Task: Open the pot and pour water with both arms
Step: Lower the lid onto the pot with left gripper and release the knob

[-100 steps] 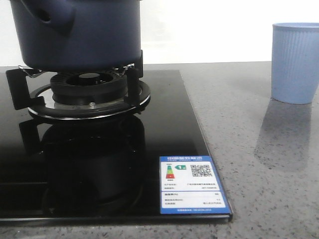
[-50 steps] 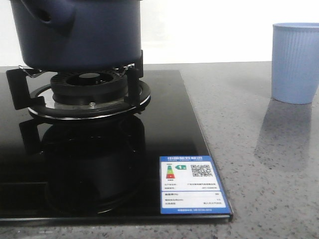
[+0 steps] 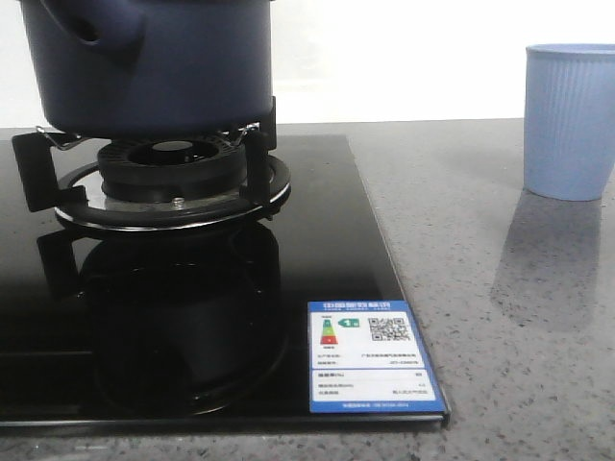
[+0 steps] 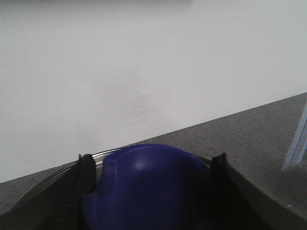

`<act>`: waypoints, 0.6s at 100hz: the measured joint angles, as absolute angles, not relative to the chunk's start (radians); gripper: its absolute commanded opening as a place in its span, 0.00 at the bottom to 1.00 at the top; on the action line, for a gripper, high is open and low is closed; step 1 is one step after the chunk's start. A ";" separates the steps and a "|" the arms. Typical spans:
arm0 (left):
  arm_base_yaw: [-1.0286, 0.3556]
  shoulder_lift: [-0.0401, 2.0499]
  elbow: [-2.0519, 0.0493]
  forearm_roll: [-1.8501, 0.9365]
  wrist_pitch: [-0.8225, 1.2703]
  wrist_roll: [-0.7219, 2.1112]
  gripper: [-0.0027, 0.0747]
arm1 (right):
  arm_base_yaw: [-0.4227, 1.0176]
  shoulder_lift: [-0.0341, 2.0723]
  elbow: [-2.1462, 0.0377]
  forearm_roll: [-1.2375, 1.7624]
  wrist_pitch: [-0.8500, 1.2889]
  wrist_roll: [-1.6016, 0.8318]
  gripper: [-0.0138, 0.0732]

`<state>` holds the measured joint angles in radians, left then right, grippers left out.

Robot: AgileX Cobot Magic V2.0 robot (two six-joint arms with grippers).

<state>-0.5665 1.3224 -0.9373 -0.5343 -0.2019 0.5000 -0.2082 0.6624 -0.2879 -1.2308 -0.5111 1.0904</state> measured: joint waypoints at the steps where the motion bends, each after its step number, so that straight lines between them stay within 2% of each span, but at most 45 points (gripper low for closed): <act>1: -0.568 1.322 -0.937 -0.534 -0.202 0.500 0.45 | -0.208 0.662 -0.288 -1.231 -0.511 1.090 0.92; 39: -0.569 1.333 -0.937 -0.534 -0.209 0.498 0.46 | -0.202 0.662 -0.288 -1.231 -0.513 1.092 0.92; 44: -0.569 1.333 -0.937 -0.534 -0.206 0.498 0.51 | -0.198 0.662 -0.288 -1.231 -0.513 1.092 0.92; 54: -0.569 1.333 -0.937 -0.534 -0.201 0.498 0.69 | -0.198 0.662 -0.288 -1.231 -0.513 1.092 0.92; 60: -0.569 1.333 -0.937 -0.534 -0.191 0.498 0.75 | -0.198 0.662 -0.288 -1.231 -0.513 1.092 0.92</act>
